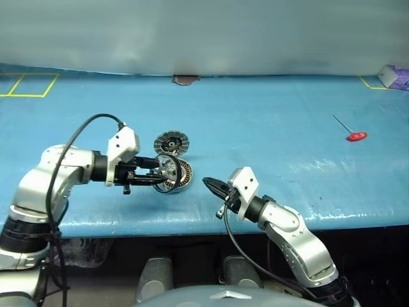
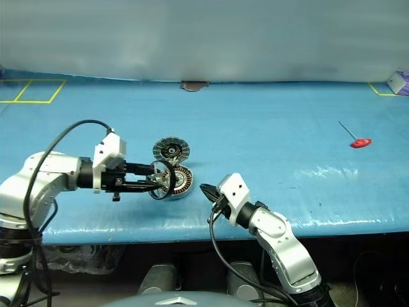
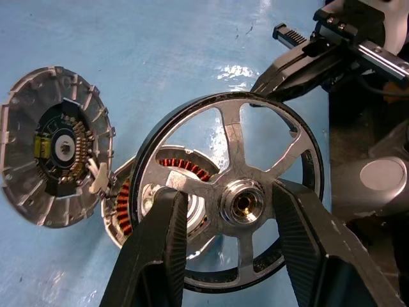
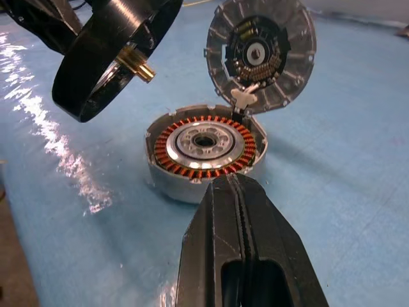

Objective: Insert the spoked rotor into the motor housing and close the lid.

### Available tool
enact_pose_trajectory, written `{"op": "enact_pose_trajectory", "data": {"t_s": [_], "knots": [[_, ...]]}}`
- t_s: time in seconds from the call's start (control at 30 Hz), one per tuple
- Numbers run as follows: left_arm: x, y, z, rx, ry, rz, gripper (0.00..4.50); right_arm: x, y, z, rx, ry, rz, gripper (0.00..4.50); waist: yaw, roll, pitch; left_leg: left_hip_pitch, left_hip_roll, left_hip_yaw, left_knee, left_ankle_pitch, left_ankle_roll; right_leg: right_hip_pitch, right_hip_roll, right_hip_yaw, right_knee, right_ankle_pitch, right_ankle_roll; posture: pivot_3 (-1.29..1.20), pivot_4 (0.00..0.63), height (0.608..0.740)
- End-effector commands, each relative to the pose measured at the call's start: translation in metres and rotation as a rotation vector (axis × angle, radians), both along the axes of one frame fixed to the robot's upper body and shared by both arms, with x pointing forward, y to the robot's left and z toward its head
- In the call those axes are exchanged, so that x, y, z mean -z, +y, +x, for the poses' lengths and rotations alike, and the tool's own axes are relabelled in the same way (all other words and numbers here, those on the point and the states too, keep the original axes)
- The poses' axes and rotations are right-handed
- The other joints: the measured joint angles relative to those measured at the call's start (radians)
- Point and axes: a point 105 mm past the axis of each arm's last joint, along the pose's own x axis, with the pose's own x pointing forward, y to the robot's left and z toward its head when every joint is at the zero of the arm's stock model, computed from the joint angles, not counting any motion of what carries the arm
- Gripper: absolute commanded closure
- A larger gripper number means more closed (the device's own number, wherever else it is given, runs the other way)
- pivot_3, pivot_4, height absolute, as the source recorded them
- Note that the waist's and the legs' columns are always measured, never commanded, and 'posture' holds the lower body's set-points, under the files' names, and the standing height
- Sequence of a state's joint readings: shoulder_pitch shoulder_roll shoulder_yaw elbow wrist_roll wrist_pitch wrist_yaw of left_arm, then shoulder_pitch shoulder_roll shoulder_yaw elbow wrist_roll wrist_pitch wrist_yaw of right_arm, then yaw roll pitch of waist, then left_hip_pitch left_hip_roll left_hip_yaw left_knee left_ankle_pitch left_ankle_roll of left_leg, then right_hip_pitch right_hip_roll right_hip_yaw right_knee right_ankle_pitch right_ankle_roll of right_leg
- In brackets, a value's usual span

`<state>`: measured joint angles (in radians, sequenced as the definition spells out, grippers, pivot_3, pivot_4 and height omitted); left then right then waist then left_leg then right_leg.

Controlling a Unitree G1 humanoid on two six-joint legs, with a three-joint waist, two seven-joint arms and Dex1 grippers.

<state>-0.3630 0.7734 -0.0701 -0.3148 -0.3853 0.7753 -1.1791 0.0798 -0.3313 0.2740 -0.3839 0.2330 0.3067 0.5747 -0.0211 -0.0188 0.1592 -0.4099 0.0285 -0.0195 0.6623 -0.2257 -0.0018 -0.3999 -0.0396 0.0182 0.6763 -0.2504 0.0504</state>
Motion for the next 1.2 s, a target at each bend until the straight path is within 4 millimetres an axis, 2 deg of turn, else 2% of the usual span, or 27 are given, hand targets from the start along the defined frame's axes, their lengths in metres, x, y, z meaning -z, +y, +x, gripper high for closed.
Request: {"op": "enact_pose_trajectory", "data": {"t_s": [0.03, 0.27, 0.4, 0.8, 1.2], "knots": [[-0.003, -0.013, 0.01, 0.032, -0.059, 0.027, 2.75, 0.002, -0.004, 0.0, -0.02, -0.027, 0.023, 4.5, 0.0, 0.0, 0.0, 0.0, 0.0, 0.0, 0.0, 0.0, 0.0, 0.0, 0.0, 0.0, 0.0, 0.0, 0.0, 0.0, 0.15, 0.74], [-0.001, -0.022, 0.038, 0.019, -0.091, 0.071, 2.75, 0.01, -0.004, 0.0, 0.009, -0.008, 0.043, 4.5, 0.0, 0.0, 0.0, -0.001, 0.0, 0.0, -0.001, 0.0, 0.0, -0.001, 0.002, 0.001, 0.0, 0.0, 0.0, 0.0, 0.15, 0.74], [-0.001, -0.018, 0.045, 0.016, -0.074, 0.118, 2.75, 0.014, -0.005, 0.0, 0.023, -0.015, 0.038, 4.5, 0.0, 0.0, 0.0, -0.001, 0.0, 0.0, -0.001, 0.0, 0.0, -0.002, 0.002, 0.001, 0.0, 0.0, 0.0, 0.0, 0.15, 0.74], [0.004, -0.003, 0.041, -0.015, -0.007, 0.215, 2.75, 0.021, -0.001, 0.001, 0.039, -0.011, 0.032, 4.5, 0.0, 0.0, 0.0, -0.002, 0.001, 0.0, -0.002, 0.0, 0.0, -0.003, 0.002, 0.001, 0.0, -0.001, -0.001, 0.0, 0.15, 0.74], [0.015, -0.005, 0.04, -0.032, 0.024, 0.221, 2.75, 0.022, -0.002, 0.003, 0.058, -0.006, 0.029, 4.5, 0.001, 0.0, 0.001, -0.003, 0.0, 0.0, -0.002, 0.0, 0.0, -0.004, 0.002, 0.001, 0.0, -0.001, -0.001, 0.0, 0.15, 0.74]]}}
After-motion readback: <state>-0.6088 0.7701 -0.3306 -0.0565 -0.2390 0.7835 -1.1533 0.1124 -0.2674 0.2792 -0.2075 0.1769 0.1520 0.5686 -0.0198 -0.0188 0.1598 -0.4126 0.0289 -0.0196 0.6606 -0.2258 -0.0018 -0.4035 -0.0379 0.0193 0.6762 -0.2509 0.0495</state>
